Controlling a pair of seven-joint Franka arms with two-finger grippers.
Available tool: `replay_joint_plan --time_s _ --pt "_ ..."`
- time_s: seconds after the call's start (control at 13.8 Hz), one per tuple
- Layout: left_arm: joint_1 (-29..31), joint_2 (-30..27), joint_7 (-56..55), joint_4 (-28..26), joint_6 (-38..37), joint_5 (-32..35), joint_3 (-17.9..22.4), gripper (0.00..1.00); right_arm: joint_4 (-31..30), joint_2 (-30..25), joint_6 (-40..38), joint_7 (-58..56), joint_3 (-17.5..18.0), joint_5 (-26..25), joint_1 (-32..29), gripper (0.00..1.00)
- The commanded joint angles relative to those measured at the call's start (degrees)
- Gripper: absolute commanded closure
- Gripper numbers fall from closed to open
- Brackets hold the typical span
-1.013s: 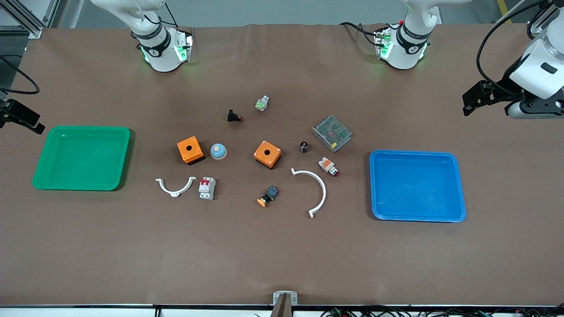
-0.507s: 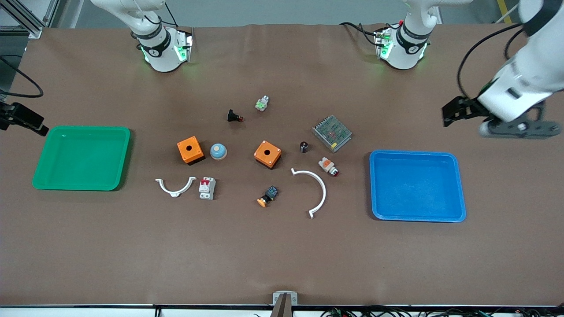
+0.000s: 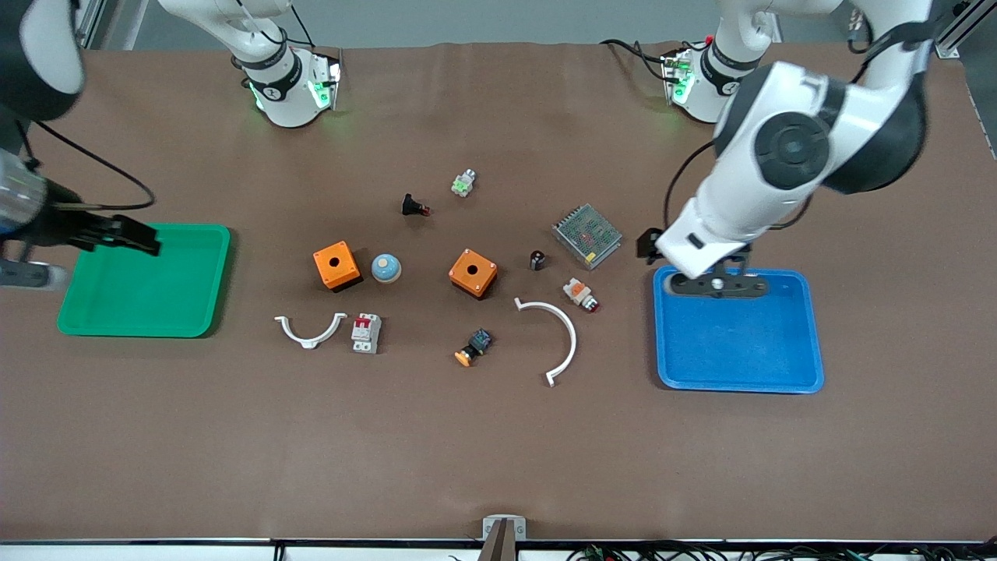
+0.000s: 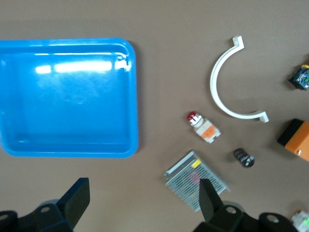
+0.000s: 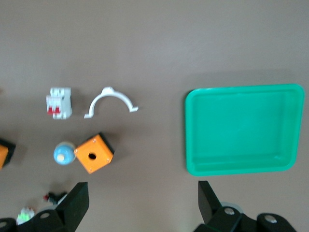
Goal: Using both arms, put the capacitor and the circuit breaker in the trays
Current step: 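Lower the left gripper onto the capacitor while the right gripper reaches the breaker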
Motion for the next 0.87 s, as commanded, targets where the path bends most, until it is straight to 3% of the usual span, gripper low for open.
replay_joint_plan --time_s 0.0,0.14,0.36,0.58,0.8 --pt "-2.2 -0.9 -4.9 -9.2 11.3 -1.0 -0.4 0.0 -0.5 5.0 0.8 2.9 -0.2 2.8 5.0 0.0" --pt "-5.5 2.0 -8.9 -10.7 14.1 -1.0 -0.4 0.05 -4.1 6.1 7.2 9.5 -0.3 6.0 8.0 0.0" --pt "-10.3 7.8 -18.1 -10.7 20.2 -0.6 -0.3 0.1 -6.4 11.0 16.3 12.0 -0.3 6.0 10.9 0.0" --pt "-13.9 13.6 -23.9 -10.7 27.2 -0.5 -0.3 0.22 -6.8 15.6 22.8 12.6 -0.2 6.2 12.0 0.0" --pt "-15.4 16.4 -27.3 -10.6 29.7 -0.2 -0.3 0.26 -10.2 17.0 30.3 13.6 -0.2 6.3 12.9 0.0"
